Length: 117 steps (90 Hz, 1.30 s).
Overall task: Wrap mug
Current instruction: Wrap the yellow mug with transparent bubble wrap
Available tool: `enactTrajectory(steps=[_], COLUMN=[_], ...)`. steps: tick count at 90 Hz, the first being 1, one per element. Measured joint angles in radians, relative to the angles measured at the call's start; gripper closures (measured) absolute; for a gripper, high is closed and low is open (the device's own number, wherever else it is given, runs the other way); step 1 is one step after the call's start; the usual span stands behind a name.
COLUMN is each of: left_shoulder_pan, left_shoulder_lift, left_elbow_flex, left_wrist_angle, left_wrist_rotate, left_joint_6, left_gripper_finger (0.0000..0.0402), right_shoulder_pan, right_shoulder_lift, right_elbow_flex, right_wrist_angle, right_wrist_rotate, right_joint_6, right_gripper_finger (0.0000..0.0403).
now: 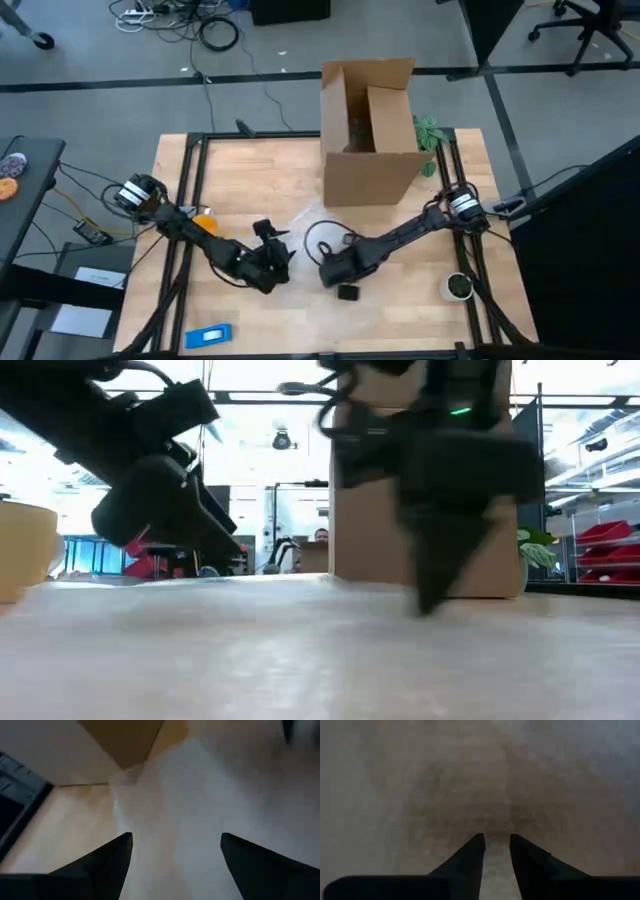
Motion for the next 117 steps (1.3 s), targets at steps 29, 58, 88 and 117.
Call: enactTrajectory(steps=[29,58,88,117], left_shoulder_pan=[-0.029,-0.048,-0.034,-0.029], left_shoulder_lift=[0.0,0.135,0.238,0.237], left_elbow_flex=[0.0,0.001,0.001,0.001], left_wrist_angle=[0.336,0.566,0.531,0.506], left_wrist_rotate=[0.314,0.348,0.148,0.154], left_joint_6=[0.297,0.223,0.147,0.078], left_gripper_finger=[0.0113,0.0113,0.0113,0.023], right_shoulder_pan=[0.025,0.068,0.105,0.103], right_shoulder_lift=[-0.038,-0.037,-0.036,-0.037], right_elbow_flex=[0.003,-0.031,-0.147,-0.201], right_wrist_angle=[0.154,0.29,0.396,0.502], right_wrist_rotate=[-0.039,0.013,0.049,0.06], right_joint_6=[-0.004,0.147,0.26,0.295], right_gripper_finger=[0.0328,0.0328,0.0328,0.0328])
